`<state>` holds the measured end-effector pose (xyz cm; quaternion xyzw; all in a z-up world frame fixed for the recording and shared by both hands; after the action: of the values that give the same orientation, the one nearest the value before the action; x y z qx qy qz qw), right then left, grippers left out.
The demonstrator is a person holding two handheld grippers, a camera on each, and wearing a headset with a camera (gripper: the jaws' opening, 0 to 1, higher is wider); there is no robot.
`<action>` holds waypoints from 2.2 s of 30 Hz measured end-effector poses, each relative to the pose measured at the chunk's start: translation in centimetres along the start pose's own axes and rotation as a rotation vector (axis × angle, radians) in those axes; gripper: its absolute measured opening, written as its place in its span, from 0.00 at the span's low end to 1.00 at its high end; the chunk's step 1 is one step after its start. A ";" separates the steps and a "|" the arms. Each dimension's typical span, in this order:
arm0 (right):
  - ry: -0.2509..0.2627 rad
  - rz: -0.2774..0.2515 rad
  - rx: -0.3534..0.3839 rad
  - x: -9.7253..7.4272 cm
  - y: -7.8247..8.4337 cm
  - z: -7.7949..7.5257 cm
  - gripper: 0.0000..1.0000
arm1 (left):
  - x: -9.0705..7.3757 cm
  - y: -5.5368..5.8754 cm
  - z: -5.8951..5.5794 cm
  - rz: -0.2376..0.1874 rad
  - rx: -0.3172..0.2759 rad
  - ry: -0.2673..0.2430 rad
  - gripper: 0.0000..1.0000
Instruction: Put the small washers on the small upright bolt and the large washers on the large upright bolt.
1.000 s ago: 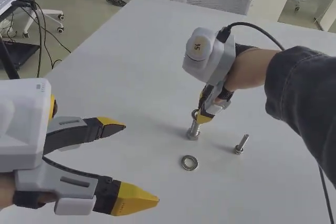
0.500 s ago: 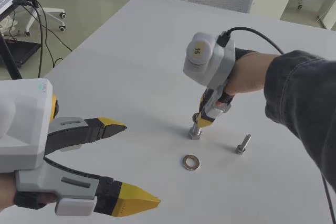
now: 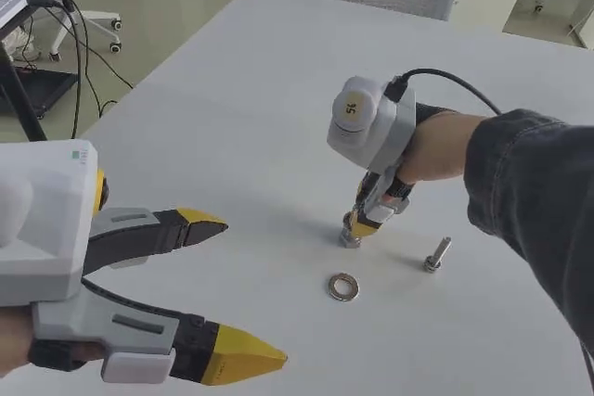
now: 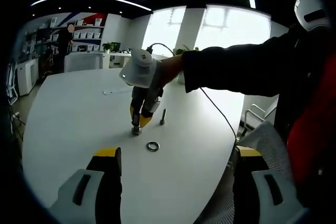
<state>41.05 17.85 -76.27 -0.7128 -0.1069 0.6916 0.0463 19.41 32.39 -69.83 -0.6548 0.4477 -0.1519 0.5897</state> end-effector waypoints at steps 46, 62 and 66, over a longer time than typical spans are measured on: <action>-0.022 -0.001 0.045 1.1 1.2 0.4 0.29 | 0.4 0.0 0.2 0.007 0.000 0.001 0.88; 0.012 -0.031 0.065 -0.6 1.9 -0.4 0.36 | 0.5 -0.3 0.1 0.004 0.008 0.014 0.88; 0.025 -0.033 0.070 -1.4 2.2 -0.4 0.37 | 0.5 -0.3 0.1 0.003 0.010 0.017 0.88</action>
<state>41.66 15.42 -75.39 -0.7175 -0.0938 0.6851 0.0837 19.89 32.04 -69.71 -0.6498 0.4531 -0.1587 0.5892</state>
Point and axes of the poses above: the centre of the closed fingertips' face, and the gripper's own axes: x roughly forward along the fingers, z roughly to its left, y roughly out of its underside, the point moved 9 cm from there along -x, roughly backward along the fingers, and after that the axes turned 2 degrees about -z, right-handed, at the moved point
